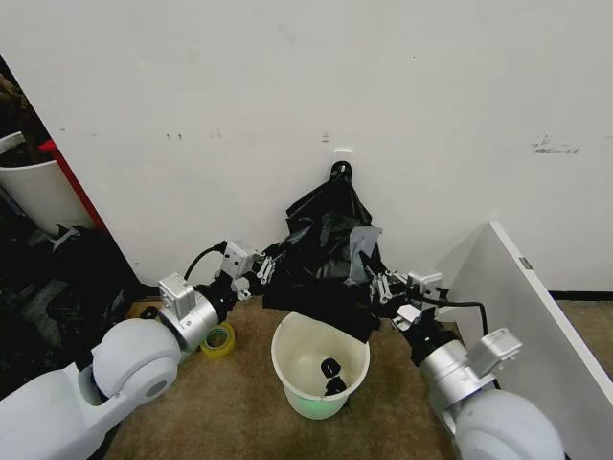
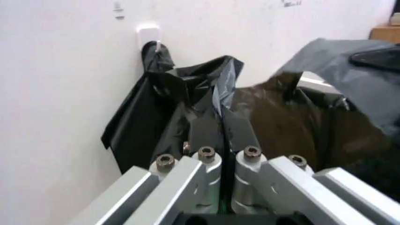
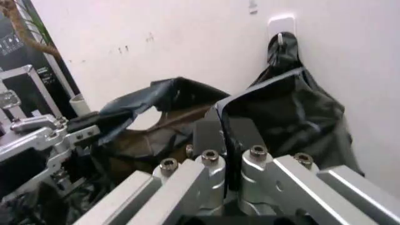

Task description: Place the garbage bag over the trash bin.

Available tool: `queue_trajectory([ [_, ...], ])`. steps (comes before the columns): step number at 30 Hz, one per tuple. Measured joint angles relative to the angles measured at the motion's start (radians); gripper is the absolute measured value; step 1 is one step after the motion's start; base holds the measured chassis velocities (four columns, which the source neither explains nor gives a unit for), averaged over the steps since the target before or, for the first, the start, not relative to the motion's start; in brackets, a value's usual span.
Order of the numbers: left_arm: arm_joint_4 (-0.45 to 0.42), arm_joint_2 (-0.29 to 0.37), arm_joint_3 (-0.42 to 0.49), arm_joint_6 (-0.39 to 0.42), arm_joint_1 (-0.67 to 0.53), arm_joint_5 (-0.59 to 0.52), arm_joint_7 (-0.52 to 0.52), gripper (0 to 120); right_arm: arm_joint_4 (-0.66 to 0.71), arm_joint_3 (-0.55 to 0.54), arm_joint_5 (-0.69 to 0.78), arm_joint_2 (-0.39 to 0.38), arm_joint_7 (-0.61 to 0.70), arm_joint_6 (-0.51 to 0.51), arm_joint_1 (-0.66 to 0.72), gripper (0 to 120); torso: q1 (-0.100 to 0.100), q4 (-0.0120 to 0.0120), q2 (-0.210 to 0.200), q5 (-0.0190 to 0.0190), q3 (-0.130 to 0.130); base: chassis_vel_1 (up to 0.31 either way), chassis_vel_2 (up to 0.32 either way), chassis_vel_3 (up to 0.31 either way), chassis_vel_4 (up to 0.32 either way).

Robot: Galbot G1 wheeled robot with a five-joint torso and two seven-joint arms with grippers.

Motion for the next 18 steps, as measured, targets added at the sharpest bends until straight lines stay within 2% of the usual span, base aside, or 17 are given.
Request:
queue_trajectory([
  [5, 0.018, -0.018, 0.01, -0.009, 0.013, -0.002, 0.001, 0, 0.0, -0.005, 0.005, 0.005, 0.002, -0.002, -0.005, 0, 0.0, 0.0, 0.0, 0.0, 0.0, 0.0, 0.0, 0.0, 0.0],
  [10, 0.118, -0.087, 0.054, -0.067, 0.023, 0.032, 0.017, 0, -0.036, -0.022, -0.03, 0.02, -0.01, 0.029, -0.003, 0, 0.0, -0.0001, 0.0, -0.0003, 0.0, 0.0, 0.0, 0.0, 0.0],
  [14, 0.17, -0.136, 0.083, -0.08, 0.008, 0.048, 0.015, 0, -0.089, -0.049, -0.073, 0.048, -0.014, 0.06, 0.01, 0, 0.0, -0.0002, 0.0, -0.0003, 0.0, 0.0, 0.0, 0.0, 0.0],
  [18, 0.201, -0.156, 0.099, -0.085, -0.001, 0.062, 0.014, 0, -0.126, -0.079, -0.09, 0.08, -0.013, 0.072, 0.015, 0, 0.0, -0.0003, 0.0, -0.0003, 0.0, 0.0, 0.0, 0.0, 0.0],
])
